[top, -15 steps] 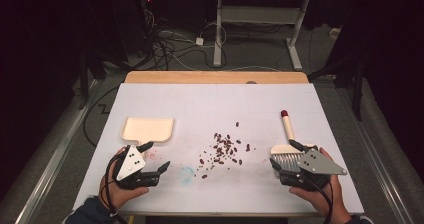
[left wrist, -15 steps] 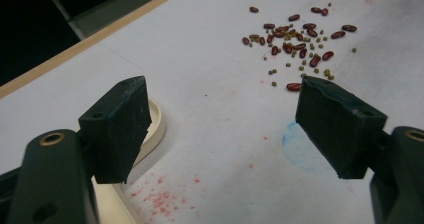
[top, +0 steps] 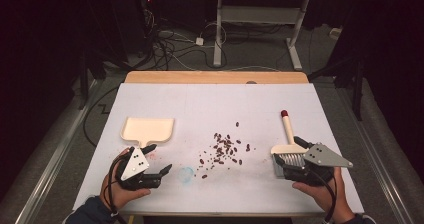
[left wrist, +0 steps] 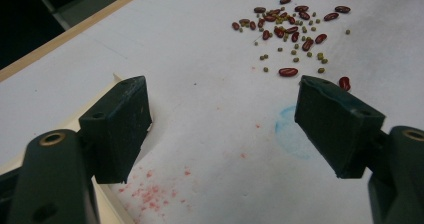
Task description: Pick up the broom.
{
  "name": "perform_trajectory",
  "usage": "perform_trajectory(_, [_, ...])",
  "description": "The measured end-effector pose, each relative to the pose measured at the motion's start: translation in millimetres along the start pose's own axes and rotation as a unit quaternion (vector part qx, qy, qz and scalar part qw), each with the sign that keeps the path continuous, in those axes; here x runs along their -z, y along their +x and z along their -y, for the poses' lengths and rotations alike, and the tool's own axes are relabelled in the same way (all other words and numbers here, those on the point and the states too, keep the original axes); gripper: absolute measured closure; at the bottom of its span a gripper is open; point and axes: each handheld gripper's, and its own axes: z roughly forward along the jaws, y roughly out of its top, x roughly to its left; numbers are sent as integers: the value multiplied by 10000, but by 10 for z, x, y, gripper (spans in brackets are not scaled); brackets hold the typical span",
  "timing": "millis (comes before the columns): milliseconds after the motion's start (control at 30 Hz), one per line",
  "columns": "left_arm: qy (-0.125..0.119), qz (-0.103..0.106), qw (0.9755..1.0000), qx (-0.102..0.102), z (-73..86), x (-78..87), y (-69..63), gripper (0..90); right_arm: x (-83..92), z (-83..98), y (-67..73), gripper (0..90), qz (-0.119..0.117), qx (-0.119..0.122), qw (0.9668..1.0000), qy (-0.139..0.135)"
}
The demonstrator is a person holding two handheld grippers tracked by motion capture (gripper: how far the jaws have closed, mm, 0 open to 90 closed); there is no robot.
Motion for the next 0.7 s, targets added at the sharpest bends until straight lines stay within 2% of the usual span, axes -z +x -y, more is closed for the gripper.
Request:
perform_trajectory(167, [104, 52, 9999, -24, -3, -56, -6, 221, -79, -66, -148, 181, 51, -237, 9991, 340])
perform_trajectory(200, [122, 55, 9999, -30, -5, -63, -9, 221, -120, -115, -235, 188, 60, -433, 9978, 493])
perform_trajectory(267, [183, 90, 9998, -40, -5, -81, -17, 221, -174, -155, -328, 189, 137, -596, 9956, 716])
perform_trajectory(333, [185, 85, 9998, -72, -6, -87, -14, 222, -253, -188, -430, 200, 313, -756, 9913, 1028])
perform_trajectory(367, [185, 85, 9998, -72, -6, -87, -14, 222, -253, -188, -430, 200, 313, -756, 9913, 1028])
perform_trajectory(400, [189, 96, 9998, -60, -6, -88, -15, 222, -356, -212, -540, 214, 399, -872, 9866, 1320])
perform_trajectory(433, [189, 96, 9998, -60, -6, -88, -15, 222, -417, -222, -595, 217, 520, -913, 9831, 1497])
perform_trajectory(500, [192, 102, 9997, -67, -6, -84, -17, 222, -543, -224, -705, 220, 732, -1025, 9767, 1736])
perform_trajectory(567, [195, 103, 9997, -61, -3, -84, -16, 222, -698, -196, -798, 224, 886, -1160, 9673, 2074])
perform_trajectory(600, [203, 105, 9997, -62, -1, -85, -14, 222, -698, -196, -798, 224, 886, -1160, 9673, 2074])
perform_trajectory(633, [218, 122, 9997, -52, 6, -86, -8, 222, -850, -143, -869, 232, 959, -1304, 9593, 2315])
perform_trajectory(700, [228, 128, 9996, -51, 9, -85, -5, 222, -1003, -66, -917, 245, 974, -1385, 9502, 2616])
